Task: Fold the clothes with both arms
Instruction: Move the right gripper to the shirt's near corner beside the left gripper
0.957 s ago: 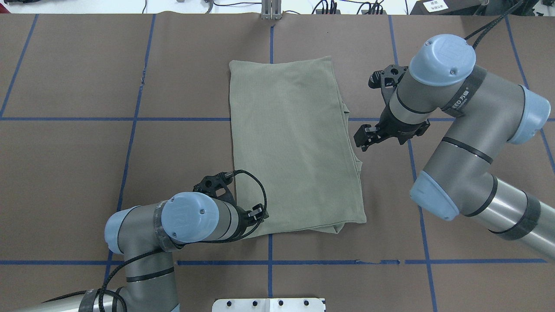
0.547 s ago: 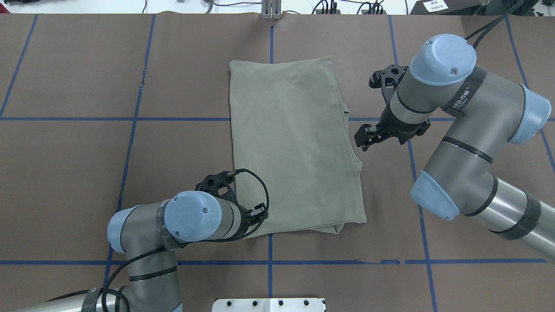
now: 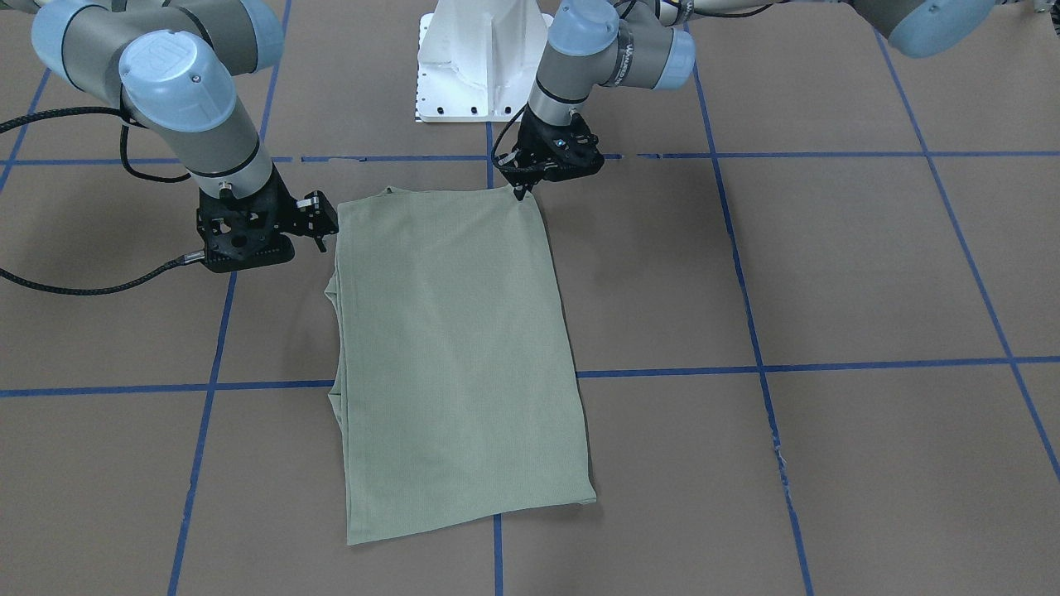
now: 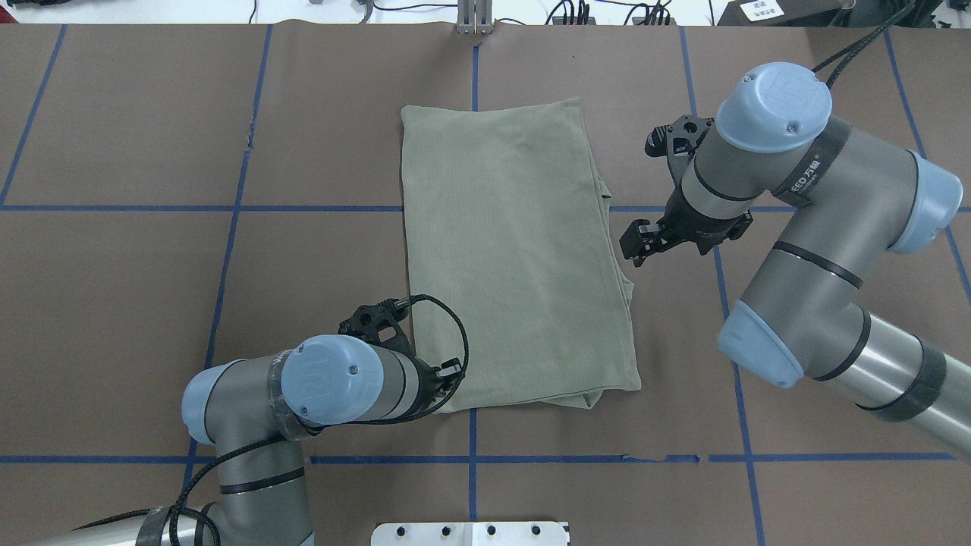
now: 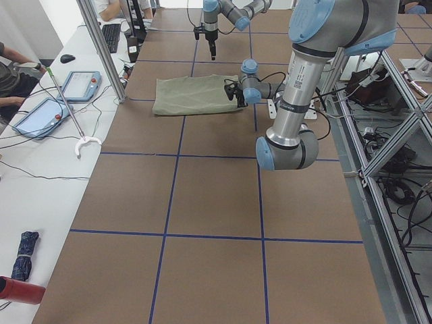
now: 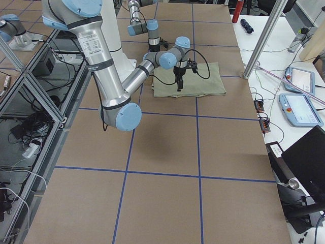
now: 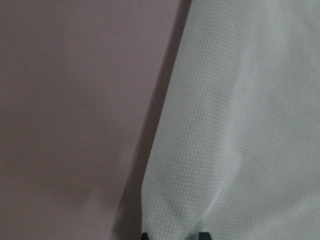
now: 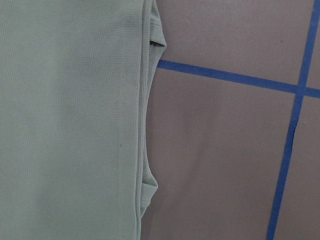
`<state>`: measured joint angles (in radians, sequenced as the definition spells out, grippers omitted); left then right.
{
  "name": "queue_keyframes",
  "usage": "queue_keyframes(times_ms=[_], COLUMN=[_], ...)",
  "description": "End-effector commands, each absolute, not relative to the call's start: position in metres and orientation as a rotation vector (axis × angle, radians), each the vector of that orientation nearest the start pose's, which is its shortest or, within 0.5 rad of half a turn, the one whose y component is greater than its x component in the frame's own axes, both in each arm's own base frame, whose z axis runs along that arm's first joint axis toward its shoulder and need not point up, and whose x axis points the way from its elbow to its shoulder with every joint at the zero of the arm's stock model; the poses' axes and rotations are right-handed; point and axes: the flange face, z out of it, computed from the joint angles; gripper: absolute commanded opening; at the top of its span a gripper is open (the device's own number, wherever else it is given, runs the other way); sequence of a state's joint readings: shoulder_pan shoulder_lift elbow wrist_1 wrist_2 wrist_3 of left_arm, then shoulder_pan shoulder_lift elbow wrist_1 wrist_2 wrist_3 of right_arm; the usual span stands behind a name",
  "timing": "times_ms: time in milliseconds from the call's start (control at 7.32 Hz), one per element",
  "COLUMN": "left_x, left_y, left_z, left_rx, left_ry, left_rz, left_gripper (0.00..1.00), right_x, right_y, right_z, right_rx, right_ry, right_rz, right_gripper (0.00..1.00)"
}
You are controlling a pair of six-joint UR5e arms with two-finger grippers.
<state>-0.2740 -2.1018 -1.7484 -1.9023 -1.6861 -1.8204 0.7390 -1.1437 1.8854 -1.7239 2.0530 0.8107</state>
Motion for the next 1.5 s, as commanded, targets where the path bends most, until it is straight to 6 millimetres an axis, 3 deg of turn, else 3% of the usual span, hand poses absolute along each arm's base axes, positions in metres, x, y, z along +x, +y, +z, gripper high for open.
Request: queue_keyframes(times_ms=[0,273,547,683,957,1367], left_x=[0.585,0.569,0.568,0.564,0.563,0.564], left_y=[-0.292,-0.285,-0.284,-0.283,-0.282,-0.282], left_z=[0.232,0.231,0.230,0.225,0.224,0.218], left_rx=[-0.085,-0.086,-0.088,-0.089,-0.091,-0.091], left_ry=[1.062,1.080,1.083,1.094,1.097,1.108], left_rz=[-0.404,-0.390,-0.388,-0.385,-0.384,-0.381], left_gripper=[0.00,0.00,0.00,0.00,0.00,0.00], right_x=[-0.400,-0.426,-0.471,-0.492,-0.509,-0.521], right_y=[-0.451,-0.420,-0.362,-0.334,-0.312,-0.307], right_z=[0.297,0.280,0.265,0.268,0.272,0.296], right_rx=[-0.006,-0.072,-0.115,-0.132,-0.171,-0.225], right_ry=[-0.752,-0.780,-0.801,-0.802,-0.777,-0.721], right_rz=[-0.062,0.031,0.158,0.201,0.310,0.425], right_gripper=[1.00,1.00,1.00,1.00,1.00,1.00])
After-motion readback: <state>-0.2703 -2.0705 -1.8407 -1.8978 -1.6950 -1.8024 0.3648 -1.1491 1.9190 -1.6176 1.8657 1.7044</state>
